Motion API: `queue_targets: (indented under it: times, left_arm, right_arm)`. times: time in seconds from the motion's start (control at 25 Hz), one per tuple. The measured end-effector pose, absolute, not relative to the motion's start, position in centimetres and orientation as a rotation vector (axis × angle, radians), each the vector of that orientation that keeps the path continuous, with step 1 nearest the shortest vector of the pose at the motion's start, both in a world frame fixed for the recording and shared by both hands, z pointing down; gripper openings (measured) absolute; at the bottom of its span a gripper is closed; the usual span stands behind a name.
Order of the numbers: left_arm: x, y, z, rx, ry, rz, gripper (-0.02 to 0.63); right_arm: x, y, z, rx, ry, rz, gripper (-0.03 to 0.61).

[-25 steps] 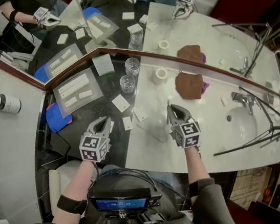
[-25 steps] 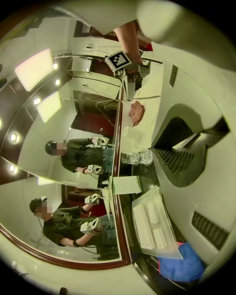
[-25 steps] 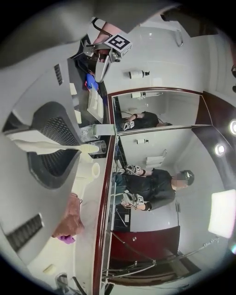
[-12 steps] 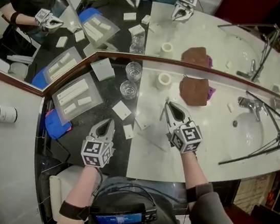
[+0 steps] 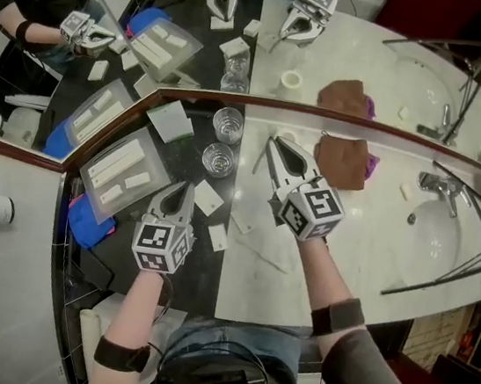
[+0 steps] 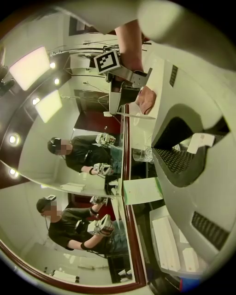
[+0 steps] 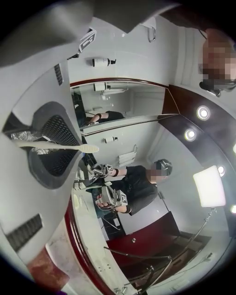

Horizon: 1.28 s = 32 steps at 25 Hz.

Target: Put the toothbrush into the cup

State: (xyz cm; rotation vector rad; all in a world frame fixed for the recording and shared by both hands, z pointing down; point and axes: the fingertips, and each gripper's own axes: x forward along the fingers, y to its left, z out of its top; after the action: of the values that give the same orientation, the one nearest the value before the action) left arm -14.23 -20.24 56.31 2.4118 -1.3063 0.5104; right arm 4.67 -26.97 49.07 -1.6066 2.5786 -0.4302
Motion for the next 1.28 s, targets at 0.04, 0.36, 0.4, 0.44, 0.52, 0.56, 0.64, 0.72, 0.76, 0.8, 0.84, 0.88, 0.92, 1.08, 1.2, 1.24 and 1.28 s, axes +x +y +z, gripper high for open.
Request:
queue_targets:
  times: [0.04,0.36,0.4,0.44,0.52,0.56,0.64,0.72,0.76,0.8,0.84,0.88,0.92,1.08,1.2,1.24,1.28]
  left_arm:
    - [-14.2,-20.8,56.3,2.416,-1.309,0.512,0.002]
    - [-13.8,-24.6,56.3,2.438,-1.333,0.516,0.003]
    - [-13.7,-25.0,56.3,2.44,-1.333,0.518,0.002]
    - [-13.6,-25.3,56.4,2.441,-1.334,0.519,0.003]
    - [-13.5,-25.7,56.5,2.443,-1.334,0.521,0.002]
    - [-13.5,-25.9,56.5,2.444,-1.335,0.521,0.002]
    - [-13.4,-26.3,56.6,2.444,-1.335,0.522,0.002]
    - [-13.4,-26.5,56.8,2.442,-1.334,0.523,0.002]
    - [-13.4,-26.6,56.9,2.44,-1.334,0.524,0.002]
    - [-13.4,-26.7,57.0,2.439,-1.334,0.525,0.002]
    - [-13.4,-26.8,57.1,2.437,-1.334,0.525,0.002]
    - [-13.4,-26.8,57.2,2.437,-1.334,0.525,0.002]
    - [-13.3,-26.8,57.3,2.436,-1.334,0.524,0.003]
    - [-13.3,-26.9,57.7,2.428,-1.33,0.528,0.002]
    - [-13.5,-26.7,58.3,2.419,-1.33,0.537,0.002]
    - [-13.6,-26.6,58.4,2.416,-1.329,0.539,0.003]
    - [-13.6,-26.5,58.5,2.413,-1.33,0.542,0.002]
  right_arm:
    - [4.5,-27.8,48.7,-1.598,2.569,-0.422,0.044]
    - [3.0,-33.9,45.5,-1.543,2.49,-0.346,0.044]
    - [2.8,-34.5,45.3,-1.54,2.481,-0.345,0.044]
    - [2.6,-34.9,45.3,-1.537,2.474,-0.345,0.044]
    - [2.0,-35.6,45.4,-1.534,2.471,-0.342,0.044]
    - [1.8,-35.9,45.5,-1.534,2.471,-0.339,0.044]
    - [1.6,-36.5,45.9,-1.539,2.471,-0.337,0.044]
    - [1.7,-37.0,46.5,-1.55,2.469,-0.347,0.044]
    - [1.7,-37.2,46.9,-1.555,2.467,-0.355,0.044]
    - [1.7,-37.4,47.3,-1.559,2.466,-0.364,0.044]
    - [1.7,-37.6,47.6,-1.562,2.465,-0.372,0.044]
    - [1.7,-37.6,48.0,-1.563,2.467,-0.378,0.044]
    - [1.6,-37.6,48.3,-1.565,2.472,-0.383,0.044]
    - [1.1,-37.6,49.9,-1.564,2.5,-0.407,0.046]
    - [0.7,-37.7,51.3,-1.571,2.528,-0.442,0.057]
    - [0.6,-37.7,51.7,-1.577,2.538,-0.453,0.061]
    - [0.6,-37.8,52.1,-1.585,2.547,-0.463,0.061]
